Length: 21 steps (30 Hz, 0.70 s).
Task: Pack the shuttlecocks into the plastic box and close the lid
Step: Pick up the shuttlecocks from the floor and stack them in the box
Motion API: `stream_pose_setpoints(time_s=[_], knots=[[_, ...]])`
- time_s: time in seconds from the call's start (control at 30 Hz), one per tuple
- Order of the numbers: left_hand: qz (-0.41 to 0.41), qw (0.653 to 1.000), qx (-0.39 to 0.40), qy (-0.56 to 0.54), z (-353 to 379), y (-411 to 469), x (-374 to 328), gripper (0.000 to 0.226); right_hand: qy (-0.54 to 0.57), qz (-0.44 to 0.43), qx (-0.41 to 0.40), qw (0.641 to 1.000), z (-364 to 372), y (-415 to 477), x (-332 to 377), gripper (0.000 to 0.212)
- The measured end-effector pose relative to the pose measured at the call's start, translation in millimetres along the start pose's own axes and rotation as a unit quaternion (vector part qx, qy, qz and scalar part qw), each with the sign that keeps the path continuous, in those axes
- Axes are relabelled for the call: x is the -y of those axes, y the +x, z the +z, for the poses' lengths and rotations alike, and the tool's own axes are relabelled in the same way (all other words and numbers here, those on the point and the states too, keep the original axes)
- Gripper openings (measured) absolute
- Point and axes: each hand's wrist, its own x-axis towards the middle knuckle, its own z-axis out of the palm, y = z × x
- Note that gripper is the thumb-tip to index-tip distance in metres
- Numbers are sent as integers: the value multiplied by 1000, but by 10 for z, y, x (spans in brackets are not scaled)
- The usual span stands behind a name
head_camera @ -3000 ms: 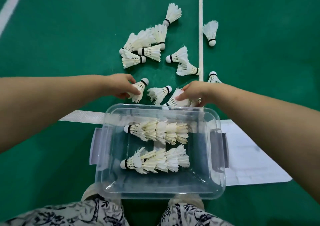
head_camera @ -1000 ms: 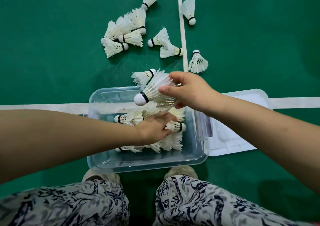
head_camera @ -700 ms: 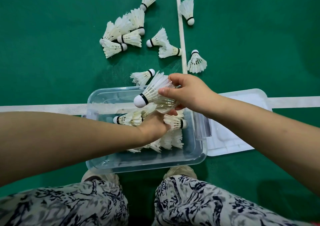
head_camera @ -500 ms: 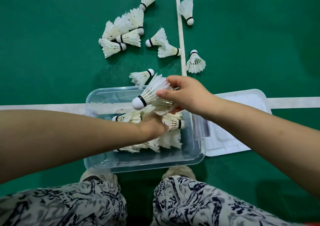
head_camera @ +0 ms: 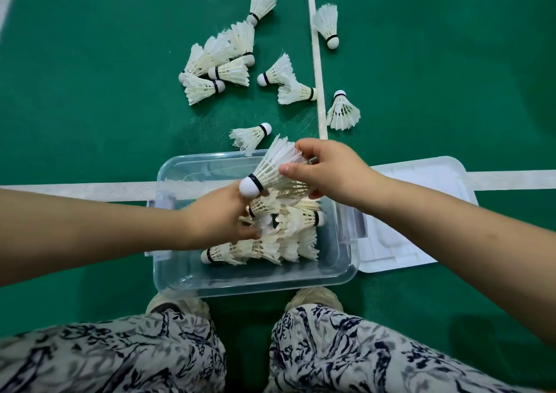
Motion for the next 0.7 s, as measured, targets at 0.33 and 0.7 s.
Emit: stream_pose_setpoints(time_s=[0.33, 0.7], knots=[[69, 990, -107, -67, -502, -132, 107, 50, -233, -39, 111, 965, 137, -91, 38, 38], [148, 983, -104, 24, -363, 29, 148, 21, -261, -48, 123, 956, 190, -25, 11, 25]])
